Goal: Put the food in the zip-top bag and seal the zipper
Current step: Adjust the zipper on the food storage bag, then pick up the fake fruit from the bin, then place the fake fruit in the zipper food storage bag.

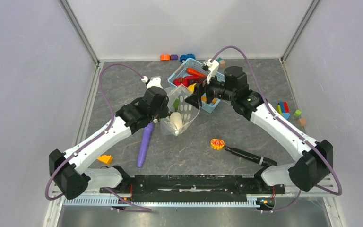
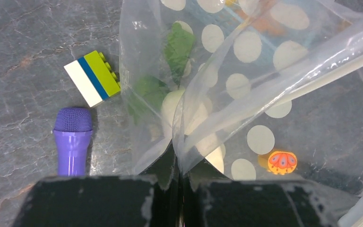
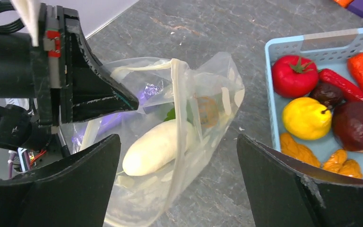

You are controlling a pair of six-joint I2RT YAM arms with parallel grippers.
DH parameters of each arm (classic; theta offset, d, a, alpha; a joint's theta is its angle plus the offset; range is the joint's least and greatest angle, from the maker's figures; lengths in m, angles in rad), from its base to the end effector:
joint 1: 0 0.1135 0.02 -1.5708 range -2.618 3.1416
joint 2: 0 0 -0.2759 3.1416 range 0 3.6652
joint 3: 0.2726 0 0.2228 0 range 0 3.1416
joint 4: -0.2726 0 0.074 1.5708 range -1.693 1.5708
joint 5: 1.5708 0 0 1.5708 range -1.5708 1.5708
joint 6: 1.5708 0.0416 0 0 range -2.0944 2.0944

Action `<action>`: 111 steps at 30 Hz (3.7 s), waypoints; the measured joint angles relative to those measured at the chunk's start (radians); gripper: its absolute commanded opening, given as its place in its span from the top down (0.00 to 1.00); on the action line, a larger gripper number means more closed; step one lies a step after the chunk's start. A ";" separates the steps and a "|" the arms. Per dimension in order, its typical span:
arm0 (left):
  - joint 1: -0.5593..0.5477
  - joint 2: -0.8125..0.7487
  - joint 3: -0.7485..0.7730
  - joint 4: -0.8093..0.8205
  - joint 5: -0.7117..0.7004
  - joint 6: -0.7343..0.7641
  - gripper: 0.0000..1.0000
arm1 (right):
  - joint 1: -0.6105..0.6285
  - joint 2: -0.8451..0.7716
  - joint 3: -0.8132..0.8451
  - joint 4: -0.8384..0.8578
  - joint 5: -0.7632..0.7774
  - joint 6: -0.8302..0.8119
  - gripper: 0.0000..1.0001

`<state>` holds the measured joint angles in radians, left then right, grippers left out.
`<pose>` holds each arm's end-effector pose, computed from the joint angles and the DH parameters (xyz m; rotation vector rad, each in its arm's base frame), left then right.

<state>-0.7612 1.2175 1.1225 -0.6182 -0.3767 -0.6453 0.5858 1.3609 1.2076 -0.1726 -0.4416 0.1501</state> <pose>0.1764 -0.1469 0.3380 -0.0650 2.2451 -0.3362 0.2314 0.1748 0.3741 -0.7264 1.8317 0.9096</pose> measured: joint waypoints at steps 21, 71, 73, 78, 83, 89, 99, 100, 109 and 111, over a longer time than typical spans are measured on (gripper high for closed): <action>0.216 0.046 0.000 0.062 0.172 0.000 0.98 | -0.222 0.318 0.161 0.048 0.280 0.080 0.02; 0.222 0.010 -0.111 0.130 0.179 -0.013 0.98 | -0.036 0.475 0.052 0.379 0.583 0.050 1.00; 0.222 0.010 -0.111 0.132 0.179 -0.018 0.98 | -0.035 0.394 0.015 0.398 0.586 0.044 1.00; 0.222 0.010 -0.112 0.135 0.187 -0.021 0.98 | -0.034 0.210 -0.060 0.428 0.593 0.023 1.00; 0.222 0.010 -0.113 0.140 0.198 -0.024 0.98 | -0.033 0.032 -0.142 0.457 0.583 0.001 1.00; 0.222 0.011 -0.113 0.144 0.208 -0.031 0.98 | -0.033 -0.135 -0.227 0.505 0.481 -0.002 1.00; 0.222 0.021 -0.113 0.150 0.240 -0.046 0.98 | -0.007 -0.185 -0.270 0.661 0.031 0.060 1.00; 0.222 0.021 -0.114 0.151 0.243 -0.047 0.98 | 0.003 -0.178 -0.270 0.670 0.008 0.062 1.00; 0.222 0.021 -0.118 0.158 0.282 -0.056 0.98 | 0.122 -0.079 -0.269 0.616 -0.064 -0.001 1.00; 0.222 0.021 -0.122 0.158 0.285 -0.058 0.98 | 0.140 -0.069 -0.265 0.580 -0.043 -0.031 1.00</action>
<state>-0.5388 1.2388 1.0008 -0.4606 -0.0921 -0.7029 0.7254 1.2919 0.9428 0.4076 -0.4843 0.1192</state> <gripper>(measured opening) 0.034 0.249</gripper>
